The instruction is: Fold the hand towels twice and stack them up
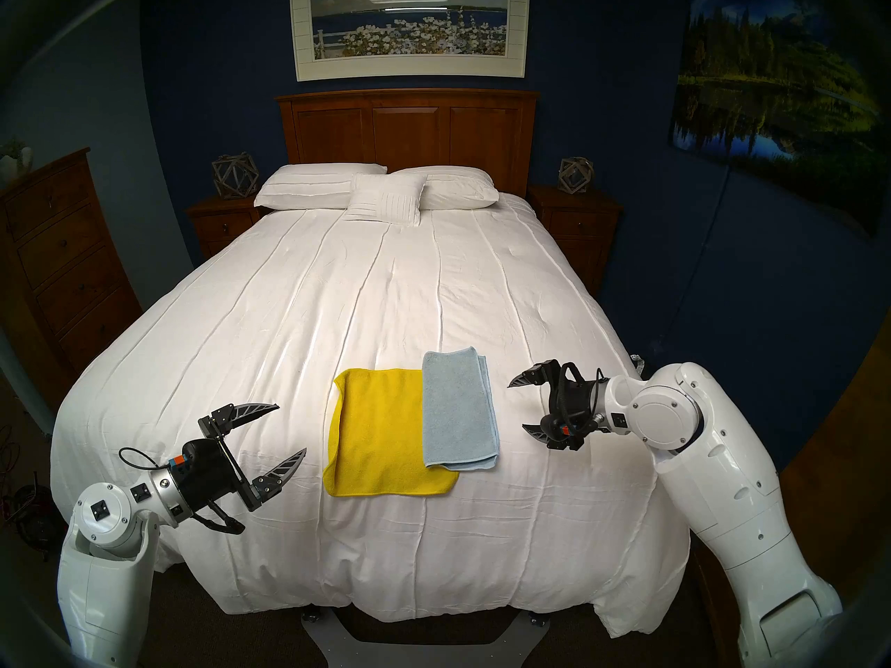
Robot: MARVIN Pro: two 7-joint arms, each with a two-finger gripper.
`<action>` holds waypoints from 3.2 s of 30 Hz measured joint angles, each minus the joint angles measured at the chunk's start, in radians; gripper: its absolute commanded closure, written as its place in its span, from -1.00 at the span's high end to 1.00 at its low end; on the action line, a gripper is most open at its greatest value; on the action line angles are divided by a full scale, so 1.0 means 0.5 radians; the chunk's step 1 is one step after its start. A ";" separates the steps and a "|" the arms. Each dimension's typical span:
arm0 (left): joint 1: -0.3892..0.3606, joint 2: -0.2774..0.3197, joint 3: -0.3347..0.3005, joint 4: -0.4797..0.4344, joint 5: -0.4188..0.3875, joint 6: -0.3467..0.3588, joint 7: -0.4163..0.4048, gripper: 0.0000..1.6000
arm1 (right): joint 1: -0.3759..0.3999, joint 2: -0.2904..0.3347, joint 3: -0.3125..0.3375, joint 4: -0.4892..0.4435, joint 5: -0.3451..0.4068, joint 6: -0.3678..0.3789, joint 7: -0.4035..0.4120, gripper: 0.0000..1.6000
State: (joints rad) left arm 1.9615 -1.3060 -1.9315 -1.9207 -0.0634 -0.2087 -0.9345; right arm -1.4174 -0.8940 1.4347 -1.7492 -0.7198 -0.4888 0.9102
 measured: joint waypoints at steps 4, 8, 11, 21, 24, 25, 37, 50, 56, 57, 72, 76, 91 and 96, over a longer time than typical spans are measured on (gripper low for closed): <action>0.000 -0.001 0.000 0.001 0.001 0.000 -0.001 1.00 | -0.028 -0.015 -0.026 -0.013 -0.037 0.014 -0.007 1.00; -0.001 -0.003 0.000 0.002 0.002 0.000 -0.001 1.00 | -0.061 -0.031 -0.078 -0.044 -0.051 0.023 0.008 1.00; -0.001 -0.003 0.000 0.002 0.003 0.000 -0.002 1.00 | -0.084 -0.031 -0.093 -0.070 -0.036 0.022 0.030 1.00; -0.002 -0.006 -0.001 0.003 0.004 0.000 -0.005 1.00 | -0.080 -0.048 -0.158 -0.049 -0.026 -0.013 0.075 1.00; -0.002 -0.007 -0.001 0.003 0.005 0.000 -0.006 1.00 | -0.056 -0.066 -0.182 0.006 -0.026 -0.020 0.073 1.00; -0.002 -0.007 -0.001 0.003 0.005 0.000 -0.006 1.00 | -0.048 -0.072 -0.189 0.024 -0.028 -0.022 0.071 1.00; -0.003 -0.010 -0.003 0.003 0.007 0.000 -0.009 1.00 | 0.076 -0.168 -0.271 0.145 -0.037 -0.050 0.051 1.00; -0.004 -0.014 -0.004 0.003 0.009 0.000 -0.013 1.00 | 0.115 -0.148 -0.267 0.121 0.043 -0.081 0.189 -0.58; -0.005 -0.015 -0.006 0.003 0.009 0.000 -0.015 1.00 | 0.120 -0.119 -0.260 0.131 0.072 -0.098 0.266 -1.00; -0.005 -0.016 -0.006 0.003 0.009 0.000 -0.015 1.00 | 0.117 -0.114 -0.253 0.130 0.081 -0.101 0.270 -1.00; -0.007 -0.020 -0.008 0.004 0.012 0.000 -0.018 1.00 | -0.056 0.045 0.072 -0.032 0.547 -0.142 0.359 -1.00; -0.008 -0.021 -0.008 0.004 0.012 0.000 -0.019 1.00 | 0.000 -0.017 0.056 0.063 0.533 -0.118 0.336 -1.00; -0.011 -0.025 -0.009 0.007 0.017 -0.001 -0.021 1.00 | 0.283 -0.303 0.023 0.326 0.289 -0.034 0.196 -1.00; -0.013 -0.026 -0.009 0.009 0.018 0.000 -0.022 1.00 | 0.378 -0.377 0.025 0.422 0.213 -0.020 0.166 -1.00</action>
State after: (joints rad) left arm 1.9549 -1.3190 -1.9359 -1.9162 -0.0542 -0.2089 -0.9455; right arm -1.2282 -1.0823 1.4472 -1.5380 -0.6132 -0.4986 0.9931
